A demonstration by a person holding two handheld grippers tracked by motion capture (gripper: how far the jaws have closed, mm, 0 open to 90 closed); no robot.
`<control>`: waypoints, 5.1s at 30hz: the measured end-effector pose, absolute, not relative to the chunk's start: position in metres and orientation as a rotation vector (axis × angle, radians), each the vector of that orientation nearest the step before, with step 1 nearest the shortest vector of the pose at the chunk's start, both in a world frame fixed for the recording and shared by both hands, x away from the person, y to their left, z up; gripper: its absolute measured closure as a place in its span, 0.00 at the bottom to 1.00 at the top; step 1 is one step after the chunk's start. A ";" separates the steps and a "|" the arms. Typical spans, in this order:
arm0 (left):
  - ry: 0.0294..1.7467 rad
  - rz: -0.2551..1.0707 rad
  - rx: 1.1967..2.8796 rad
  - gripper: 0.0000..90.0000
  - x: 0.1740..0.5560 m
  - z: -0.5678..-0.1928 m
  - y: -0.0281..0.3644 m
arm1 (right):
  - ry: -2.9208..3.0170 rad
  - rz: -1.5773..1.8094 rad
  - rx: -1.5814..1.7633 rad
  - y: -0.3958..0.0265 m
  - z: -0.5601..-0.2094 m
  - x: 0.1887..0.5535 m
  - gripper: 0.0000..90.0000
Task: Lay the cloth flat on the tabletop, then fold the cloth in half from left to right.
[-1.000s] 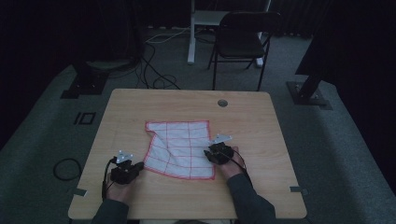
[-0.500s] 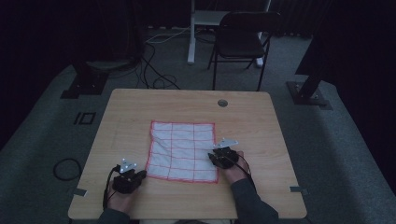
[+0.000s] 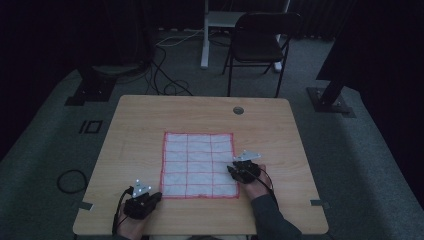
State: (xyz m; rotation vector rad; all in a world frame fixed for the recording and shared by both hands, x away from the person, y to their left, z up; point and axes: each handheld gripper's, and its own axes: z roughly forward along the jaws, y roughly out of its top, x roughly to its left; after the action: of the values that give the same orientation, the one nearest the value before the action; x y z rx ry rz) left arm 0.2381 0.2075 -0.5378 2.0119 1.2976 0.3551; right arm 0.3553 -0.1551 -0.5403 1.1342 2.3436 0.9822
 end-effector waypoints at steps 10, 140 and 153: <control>1.309 0.377 1.975 0.89 0.241 -0.539 0.211 | 2.325 0.997 1.158 -0.164 -0.541 0.352 0.68; 1.062 0.291 1.973 0.96 0.368 -0.490 0.085 | 2.275 1.067 1.233 -0.184 -0.538 0.344 0.59; 1.003 0.235 2.034 0.96 0.376 -0.500 0.037 | 2.258 1.073 1.251 -0.188 -0.537 0.346 0.59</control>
State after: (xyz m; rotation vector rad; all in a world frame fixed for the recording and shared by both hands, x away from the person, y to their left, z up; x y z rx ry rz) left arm 0.3761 0.0371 -0.4999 2.0344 1.0033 0.2352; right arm 0.3457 -0.1879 -0.5368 1.2508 2.2577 1.0730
